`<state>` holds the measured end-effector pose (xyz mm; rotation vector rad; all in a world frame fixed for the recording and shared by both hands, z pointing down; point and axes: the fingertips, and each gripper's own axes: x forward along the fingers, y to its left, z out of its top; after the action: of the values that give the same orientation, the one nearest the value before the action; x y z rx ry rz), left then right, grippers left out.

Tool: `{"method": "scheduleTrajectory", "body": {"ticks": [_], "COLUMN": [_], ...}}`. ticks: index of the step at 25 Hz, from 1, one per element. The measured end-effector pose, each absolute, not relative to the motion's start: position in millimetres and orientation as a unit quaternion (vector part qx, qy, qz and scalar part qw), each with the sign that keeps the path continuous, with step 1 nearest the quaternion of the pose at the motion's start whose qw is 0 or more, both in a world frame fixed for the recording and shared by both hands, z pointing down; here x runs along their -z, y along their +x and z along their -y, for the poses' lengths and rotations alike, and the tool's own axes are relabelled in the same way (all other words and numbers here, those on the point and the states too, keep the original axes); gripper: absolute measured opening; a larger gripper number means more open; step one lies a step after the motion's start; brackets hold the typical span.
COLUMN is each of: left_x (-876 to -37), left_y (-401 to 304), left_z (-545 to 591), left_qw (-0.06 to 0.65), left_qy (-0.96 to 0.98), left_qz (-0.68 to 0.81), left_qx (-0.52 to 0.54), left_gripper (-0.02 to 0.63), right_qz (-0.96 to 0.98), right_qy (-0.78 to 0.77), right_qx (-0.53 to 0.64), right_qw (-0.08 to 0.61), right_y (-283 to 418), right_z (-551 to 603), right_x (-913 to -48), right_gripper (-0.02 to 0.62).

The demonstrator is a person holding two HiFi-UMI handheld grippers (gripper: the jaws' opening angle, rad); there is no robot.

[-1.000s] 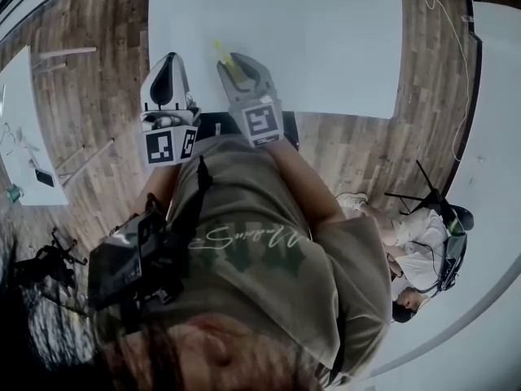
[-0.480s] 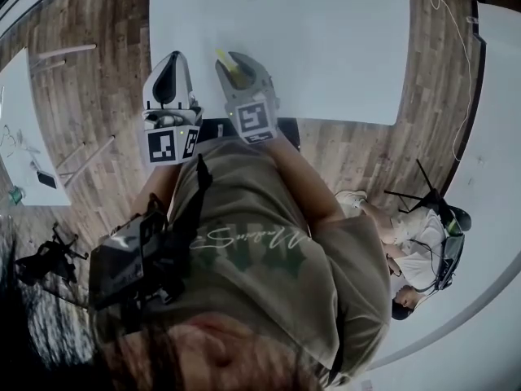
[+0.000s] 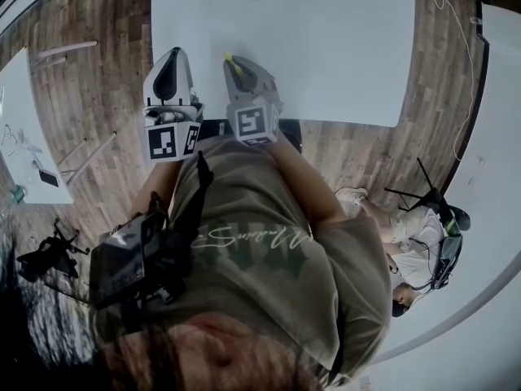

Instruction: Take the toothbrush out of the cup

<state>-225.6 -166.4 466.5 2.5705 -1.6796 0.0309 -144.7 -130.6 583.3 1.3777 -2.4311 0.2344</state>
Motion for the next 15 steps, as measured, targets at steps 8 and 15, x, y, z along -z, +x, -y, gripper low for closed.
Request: {"method": "scheduleTrajectory", "body": {"ticks": [8,15], "left_x": [-453.4,-424.2], "left_y": [-217.3,-207.9], "left_z": [161.0,146.9], "left_qw": [0.038,0.036], "left_qy": [0.841,0.845], "left_qz": [0.539,0.533], "left_qx": [-0.017,-0.019], "left_gripper": [0.011,0.011], "right_qz": [0.85,0.846], "right_qy": [0.501,0.514], "right_qx": [-0.091,-0.087], "right_qw": [0.138,0.111], "right_y": [-129.2,-118.3], "right_z": [132.4,131.4], "right_x": [-562.2,-520.6], "right_gripper": [0.018,0.018]}}
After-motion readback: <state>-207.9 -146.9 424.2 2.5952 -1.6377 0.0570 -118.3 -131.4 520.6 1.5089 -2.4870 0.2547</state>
